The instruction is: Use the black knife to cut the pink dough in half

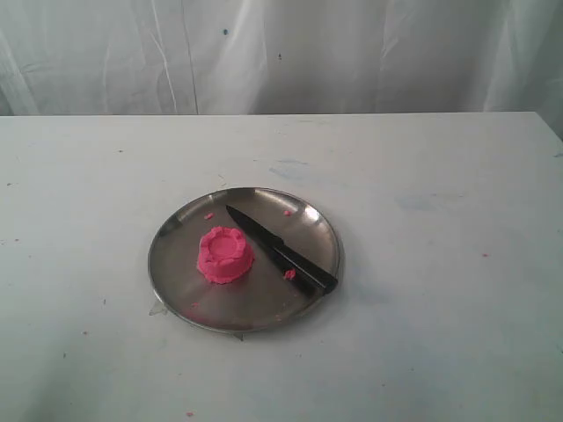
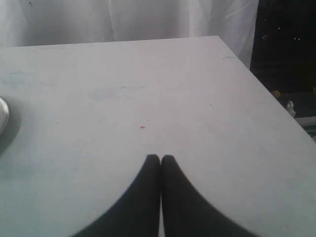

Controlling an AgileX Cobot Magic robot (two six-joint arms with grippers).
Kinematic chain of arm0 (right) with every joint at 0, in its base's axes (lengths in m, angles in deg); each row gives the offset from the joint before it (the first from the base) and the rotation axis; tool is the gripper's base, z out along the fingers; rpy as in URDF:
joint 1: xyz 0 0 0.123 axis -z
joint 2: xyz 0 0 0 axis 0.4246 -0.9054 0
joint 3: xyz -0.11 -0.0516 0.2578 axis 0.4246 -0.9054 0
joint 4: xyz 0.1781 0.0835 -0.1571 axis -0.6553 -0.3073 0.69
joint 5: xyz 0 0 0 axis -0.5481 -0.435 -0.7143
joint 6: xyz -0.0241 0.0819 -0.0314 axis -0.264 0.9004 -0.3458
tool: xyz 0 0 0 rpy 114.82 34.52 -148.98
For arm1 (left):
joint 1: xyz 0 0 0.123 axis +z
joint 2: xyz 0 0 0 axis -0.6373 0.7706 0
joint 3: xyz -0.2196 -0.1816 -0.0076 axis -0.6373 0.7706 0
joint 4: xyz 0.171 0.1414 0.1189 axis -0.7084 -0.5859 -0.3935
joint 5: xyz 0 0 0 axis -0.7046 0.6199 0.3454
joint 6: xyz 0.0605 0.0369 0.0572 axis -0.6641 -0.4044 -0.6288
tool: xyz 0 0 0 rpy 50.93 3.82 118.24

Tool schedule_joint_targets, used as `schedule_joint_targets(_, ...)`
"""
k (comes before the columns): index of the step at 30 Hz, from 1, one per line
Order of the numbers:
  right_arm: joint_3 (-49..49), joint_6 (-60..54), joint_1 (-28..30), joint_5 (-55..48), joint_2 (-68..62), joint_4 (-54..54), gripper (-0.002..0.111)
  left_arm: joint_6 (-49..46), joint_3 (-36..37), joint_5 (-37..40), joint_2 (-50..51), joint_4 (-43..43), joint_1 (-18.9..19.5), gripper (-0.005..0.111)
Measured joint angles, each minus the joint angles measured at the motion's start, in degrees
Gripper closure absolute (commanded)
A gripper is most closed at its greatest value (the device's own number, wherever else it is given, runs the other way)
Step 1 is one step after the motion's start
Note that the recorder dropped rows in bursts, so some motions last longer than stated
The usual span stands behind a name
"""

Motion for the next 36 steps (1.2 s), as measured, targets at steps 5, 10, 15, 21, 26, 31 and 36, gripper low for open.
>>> schedule_joint_targets(5,0.0,0.4,-1.9,0.0,0.0,0.0,0.108,0.7,0.0,-19.6,-0.1,1.5,0.0,0.107)
schedule_joint_targets(10,0.0,1.0,-2.8,0.0,0.0,0.0,0.108,1.8,0.0,-40.3,-0.1,2.5,0.0,0.107)
schedule_joint_targets(15,0.0,1.2,-3.0,0.0,0.0,0.0,0.108,1.3,-5.2,-41.0,0.9,3.0,0.0,0.107)
schedule_joint_targets(21,0.0,1.2,-3.0,0.0,0.0,0.0,0.108,0.3,-11.9,-34.3,14.2,-6.5,0.0,0.107)
schedule_joint_targets(26,0.0,1.2,-3.0,0.0,0.0,0.1,0.108,2.7,-13.5,-35.6,30.8,-11.6,0.0,0.107)
schedule_joint_targets(31,0.0,1.2,-3.0,0.0,0.0,0.1,0.108,3.3,-13.6,-35.0,40.4,-12.6,0.0,0.107)
schedule_joint_targets(36,0.0,1.2,-3.0,0.0,0.0,0.2,0.108,3.4,-13.6,-34.6,41.1,-12.6,0.0,0.107)
